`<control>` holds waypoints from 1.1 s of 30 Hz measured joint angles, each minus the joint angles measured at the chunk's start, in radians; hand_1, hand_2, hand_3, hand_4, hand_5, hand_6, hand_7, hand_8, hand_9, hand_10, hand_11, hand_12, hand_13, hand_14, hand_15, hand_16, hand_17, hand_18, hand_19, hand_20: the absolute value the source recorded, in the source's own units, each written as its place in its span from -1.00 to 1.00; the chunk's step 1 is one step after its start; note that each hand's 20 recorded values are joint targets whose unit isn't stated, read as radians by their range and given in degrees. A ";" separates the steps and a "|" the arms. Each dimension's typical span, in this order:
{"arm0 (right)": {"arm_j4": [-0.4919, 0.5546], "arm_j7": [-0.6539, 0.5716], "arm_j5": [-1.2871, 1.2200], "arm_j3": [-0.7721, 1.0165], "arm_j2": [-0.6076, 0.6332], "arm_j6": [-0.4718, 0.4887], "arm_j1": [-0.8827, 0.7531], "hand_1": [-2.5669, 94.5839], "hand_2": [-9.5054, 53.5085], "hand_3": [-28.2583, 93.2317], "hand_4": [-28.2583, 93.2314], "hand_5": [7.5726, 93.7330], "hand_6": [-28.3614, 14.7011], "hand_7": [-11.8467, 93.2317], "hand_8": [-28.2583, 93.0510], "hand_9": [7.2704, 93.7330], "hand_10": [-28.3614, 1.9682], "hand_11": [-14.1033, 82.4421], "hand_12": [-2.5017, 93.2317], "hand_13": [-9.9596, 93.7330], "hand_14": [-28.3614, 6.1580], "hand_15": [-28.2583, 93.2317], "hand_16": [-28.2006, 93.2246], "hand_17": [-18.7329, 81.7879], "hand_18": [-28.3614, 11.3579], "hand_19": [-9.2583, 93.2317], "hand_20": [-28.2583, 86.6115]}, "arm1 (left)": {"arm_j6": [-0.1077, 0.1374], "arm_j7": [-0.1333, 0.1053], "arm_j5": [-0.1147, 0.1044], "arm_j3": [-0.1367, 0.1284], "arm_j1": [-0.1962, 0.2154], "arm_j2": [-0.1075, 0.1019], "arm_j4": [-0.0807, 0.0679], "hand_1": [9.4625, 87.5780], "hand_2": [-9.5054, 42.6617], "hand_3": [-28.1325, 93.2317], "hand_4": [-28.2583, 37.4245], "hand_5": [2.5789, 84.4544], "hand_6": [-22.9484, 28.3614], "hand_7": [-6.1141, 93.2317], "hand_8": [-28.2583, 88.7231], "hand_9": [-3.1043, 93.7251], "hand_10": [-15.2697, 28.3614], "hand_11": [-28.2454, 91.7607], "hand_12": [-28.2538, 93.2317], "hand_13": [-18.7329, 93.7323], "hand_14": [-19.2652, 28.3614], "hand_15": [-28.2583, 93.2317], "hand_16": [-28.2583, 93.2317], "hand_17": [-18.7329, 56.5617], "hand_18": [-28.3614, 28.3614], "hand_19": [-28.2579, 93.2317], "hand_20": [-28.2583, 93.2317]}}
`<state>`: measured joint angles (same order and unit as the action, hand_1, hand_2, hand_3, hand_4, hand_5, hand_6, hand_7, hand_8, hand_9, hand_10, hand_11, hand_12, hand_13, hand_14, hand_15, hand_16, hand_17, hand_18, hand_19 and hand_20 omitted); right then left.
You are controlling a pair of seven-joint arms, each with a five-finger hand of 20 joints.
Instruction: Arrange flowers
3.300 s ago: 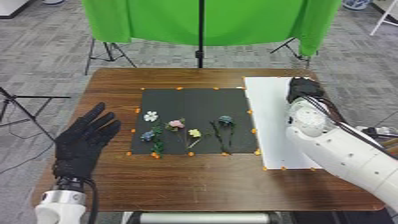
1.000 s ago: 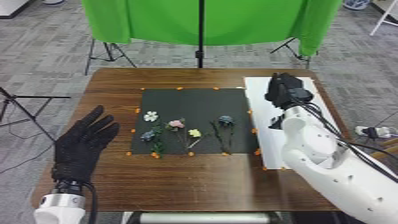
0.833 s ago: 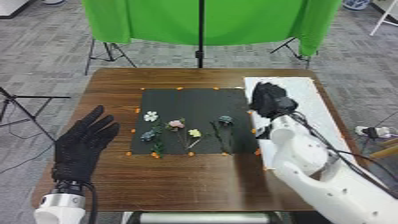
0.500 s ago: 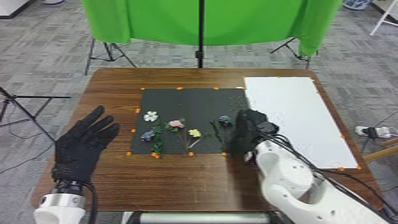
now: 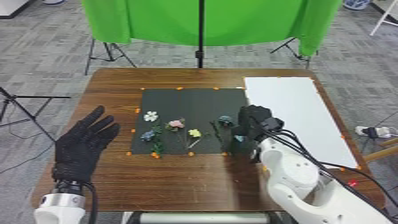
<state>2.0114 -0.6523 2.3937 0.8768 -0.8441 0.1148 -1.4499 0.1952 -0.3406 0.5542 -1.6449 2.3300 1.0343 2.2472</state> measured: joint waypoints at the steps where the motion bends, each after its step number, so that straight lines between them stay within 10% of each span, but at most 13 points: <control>1: 0.004 0.003 -0.002 0.005 0.000 0.003 -0.001 -0.30 -1.00 0.59 -1.00 0.40 0.24 -0.54 -0.72 0.66 -0.04 0.39 -0.51 0.62 0.03 0.89 -0.23 0.13 -0.96 1.00 0.70 | 0.000 0.000 0.000 0.000 0.000 0.000 0.000 -0.62 -0.40 0.80 -0.83 -0.06 0.34 -0.64 -0.66 -0.19 0.66 -0.10 -0.35 -0.20 1.00 0.34 -0.68 -0.72 0.94 0.38 -0.20; 15: 0.070 0.095 -0.574 0.426 -0.065 -0.270 -0.168 -0.55 -0.57 0.70 -1.00 0.01 0.33 -0.54 -0.72 0.09 -0.43 -0.33 -0.67 0.01 -0.55 0.26 -0.41 -0.40 -0.85 0.39 0.07 | 0.001 -0.009 -0.013 0.047 -0.054 0.000 -0.057 -0.66 -0.38 0.78 -0.92 -0.08 0.25 -0.67 -0.67 -0.21 0.60 -0.15 -0.36 -0.19 0.99 0.33 -0.68 -0.72 0.94 0.35 -0.22; 23: -0.031 0.337 -0.924 0.714 -0.227 -0.026 -0.252 -0.64 -0.50 0.66 -1.00 -0.08 0.42 -0.56 -0.72 -0.01 -0.27 -0.48 -0.68 -0.08 -0.62 -0.04 -0.33 -0.52 -0.89 0.13 -0.09 | 0.016 -0.022 -0.021 0.086 -0.087 -0.002 -0.081 -0.68 -0.39 0.80 -0.98 -0.10 0.21 -0.67 -0.68 -0.27 0.49 -0.20 -0.37 -0.30 0.68 0.06 -0.64 -0.82 0.77 0.20 -0.30; 33: -0.050 0.344 -1.395 0.706 -0.248 -0.040 -0.331 -0.71 -0.49 0.72 -1.00 -0.40 0.59 -0.54 -0.73 -0.21 0.01 -0.58 -0.68 -0.21 -0.60 -0.25 -0.22 -0.64 -0.89 0.02 -0.17 | 0.001 0.005 -0.018 0.088 -0.107 0.024 -0.106 -0.70 -0.40 0.80 -0.99 -0.13 0.15 -0.68 -0.67 -0.27 0.45 -0.21 -0.36 -0.26 0.82 0.15 -0.63 -0.80 0.84 0.24 -0.28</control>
